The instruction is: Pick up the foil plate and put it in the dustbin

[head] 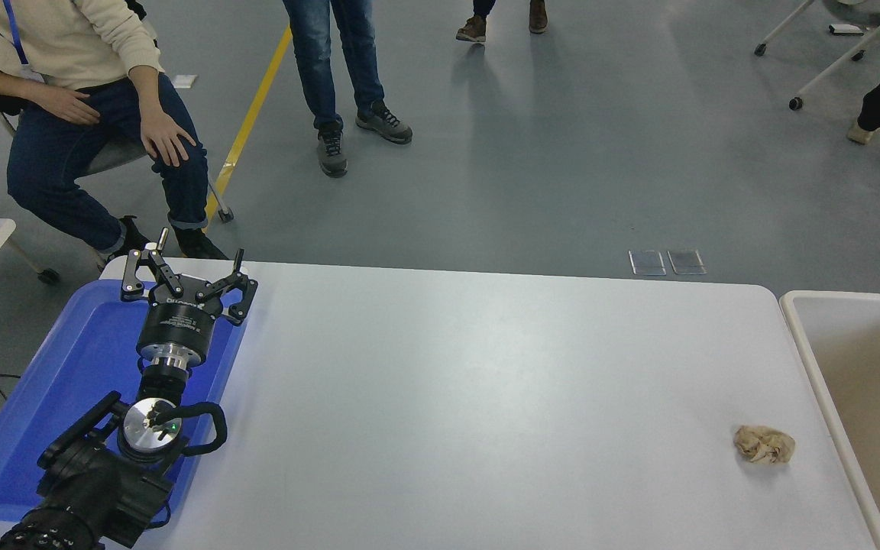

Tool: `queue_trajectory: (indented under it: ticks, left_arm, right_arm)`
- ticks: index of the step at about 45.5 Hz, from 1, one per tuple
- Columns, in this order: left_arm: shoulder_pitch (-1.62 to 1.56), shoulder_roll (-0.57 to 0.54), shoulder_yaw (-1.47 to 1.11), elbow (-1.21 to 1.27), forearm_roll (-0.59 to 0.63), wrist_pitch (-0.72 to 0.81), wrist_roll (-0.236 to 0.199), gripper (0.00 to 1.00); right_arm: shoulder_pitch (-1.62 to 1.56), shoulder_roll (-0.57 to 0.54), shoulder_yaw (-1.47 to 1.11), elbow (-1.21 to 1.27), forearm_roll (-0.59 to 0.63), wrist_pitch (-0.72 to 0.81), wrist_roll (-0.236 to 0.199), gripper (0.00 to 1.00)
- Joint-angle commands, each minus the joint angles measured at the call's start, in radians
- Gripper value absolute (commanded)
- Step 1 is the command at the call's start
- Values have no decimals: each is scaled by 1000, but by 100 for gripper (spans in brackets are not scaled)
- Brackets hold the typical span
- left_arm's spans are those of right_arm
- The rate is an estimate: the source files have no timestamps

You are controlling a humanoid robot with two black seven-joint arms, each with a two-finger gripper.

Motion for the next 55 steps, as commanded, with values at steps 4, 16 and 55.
queue_trajectory:
  ticks: [4, 16, 55]
  left_arm:
    - [0, 1, 0, 0, -1, 0, -1, 100]
    - [0, 1, 0, 0, -1, 0, -2, 100]
    - [0, -1, 0, -1, -1, 0, -4, 100]
  right_arm:
    - [-15, 18, 0, -1, 2, -50, 0, 97]
    - [-14, 14, 0, -2, 2, -52, 0, 98]
    - [47, -151, 78, 223, -10, -43, 0, 99]
